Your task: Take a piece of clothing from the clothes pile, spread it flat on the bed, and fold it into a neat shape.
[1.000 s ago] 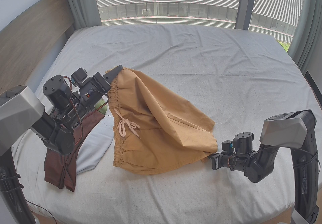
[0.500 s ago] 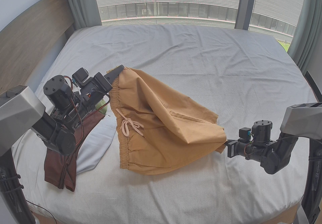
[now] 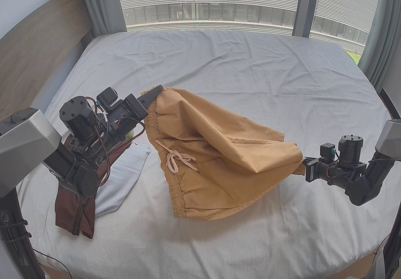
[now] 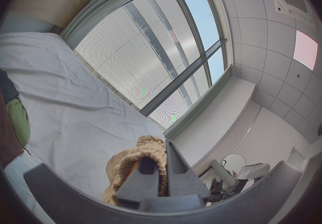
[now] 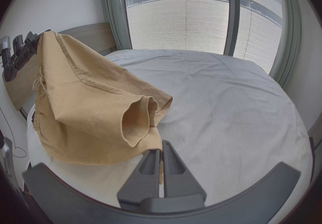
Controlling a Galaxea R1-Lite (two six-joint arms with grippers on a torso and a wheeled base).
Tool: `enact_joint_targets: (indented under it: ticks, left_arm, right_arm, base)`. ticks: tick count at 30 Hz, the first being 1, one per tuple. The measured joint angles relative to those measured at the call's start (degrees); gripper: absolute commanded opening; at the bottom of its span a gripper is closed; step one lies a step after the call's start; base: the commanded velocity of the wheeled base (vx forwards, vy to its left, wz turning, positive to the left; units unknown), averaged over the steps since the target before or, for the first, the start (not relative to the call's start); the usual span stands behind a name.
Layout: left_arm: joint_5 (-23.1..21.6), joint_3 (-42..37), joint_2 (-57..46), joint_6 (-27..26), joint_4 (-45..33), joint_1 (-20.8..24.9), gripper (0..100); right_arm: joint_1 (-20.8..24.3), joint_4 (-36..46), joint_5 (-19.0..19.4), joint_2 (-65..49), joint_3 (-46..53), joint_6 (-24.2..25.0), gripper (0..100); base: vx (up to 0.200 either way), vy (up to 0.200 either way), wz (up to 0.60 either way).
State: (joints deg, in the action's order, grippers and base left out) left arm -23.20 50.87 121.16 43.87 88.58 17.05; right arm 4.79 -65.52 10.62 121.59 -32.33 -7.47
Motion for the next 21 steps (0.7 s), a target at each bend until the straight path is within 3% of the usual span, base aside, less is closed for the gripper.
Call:
enact_joint_targets:
  ticks: [5, 12, 21]
  left_arm:
    - [0.0, -0.7, 0.4, -0.3, 0.0, 0.8, 0]
    - [0.1, -1.6, 1.3, -0.4, 0.0, 1.5, 0]
    - [0.0, -1.9, 1.0, 0.0, 0.0, -0.2, 0]
  right_arm:
    - [-0.5, -0.7, 0.0, -0.1, 1.5, -1.5, 0]
    - [2.8, -7.2, 0.0, 4.6, 4.9, -2.0, 0]
    - [6.2, -9.1, 0.7, 11.5, 8.0, -2.1, 0]
  base:
    - [0.000, 0.000, 0.00]
    - [0.000, 0.000, 0.00]
    - [0.000, 0.000, 0.00]
